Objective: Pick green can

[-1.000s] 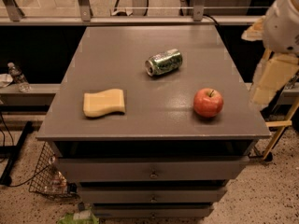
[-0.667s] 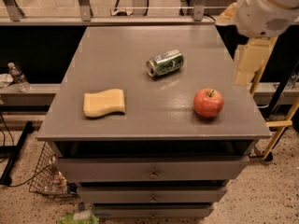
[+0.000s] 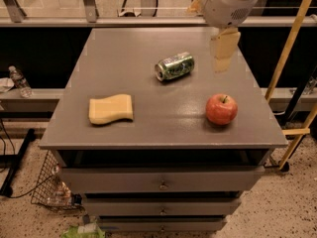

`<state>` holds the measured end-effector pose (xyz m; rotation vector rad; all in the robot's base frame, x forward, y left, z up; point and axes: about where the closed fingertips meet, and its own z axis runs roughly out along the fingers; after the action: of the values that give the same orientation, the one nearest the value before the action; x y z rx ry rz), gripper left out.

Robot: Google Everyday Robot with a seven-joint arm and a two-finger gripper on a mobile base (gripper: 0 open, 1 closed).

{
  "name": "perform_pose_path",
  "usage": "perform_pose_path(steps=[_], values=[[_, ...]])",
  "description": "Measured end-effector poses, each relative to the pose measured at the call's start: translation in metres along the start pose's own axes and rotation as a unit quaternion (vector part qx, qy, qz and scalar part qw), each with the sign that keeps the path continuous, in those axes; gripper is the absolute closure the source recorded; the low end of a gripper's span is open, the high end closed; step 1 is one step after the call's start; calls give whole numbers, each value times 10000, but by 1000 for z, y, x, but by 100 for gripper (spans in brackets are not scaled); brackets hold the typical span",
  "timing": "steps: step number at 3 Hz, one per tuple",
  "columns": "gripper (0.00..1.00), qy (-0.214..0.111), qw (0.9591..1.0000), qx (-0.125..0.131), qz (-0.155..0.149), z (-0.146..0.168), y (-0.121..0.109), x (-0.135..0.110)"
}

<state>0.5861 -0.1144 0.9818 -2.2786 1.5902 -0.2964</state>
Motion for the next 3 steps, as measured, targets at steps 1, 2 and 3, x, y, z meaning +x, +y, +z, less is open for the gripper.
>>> perform_pose_path(steps=[1,2,3], values=[[0,155,9996,-24,-244,29,-27,-5],[0,392,9986,-179,-302,61,-46,-9],[0,644,9962,-492,-326,102,-55,-12]])
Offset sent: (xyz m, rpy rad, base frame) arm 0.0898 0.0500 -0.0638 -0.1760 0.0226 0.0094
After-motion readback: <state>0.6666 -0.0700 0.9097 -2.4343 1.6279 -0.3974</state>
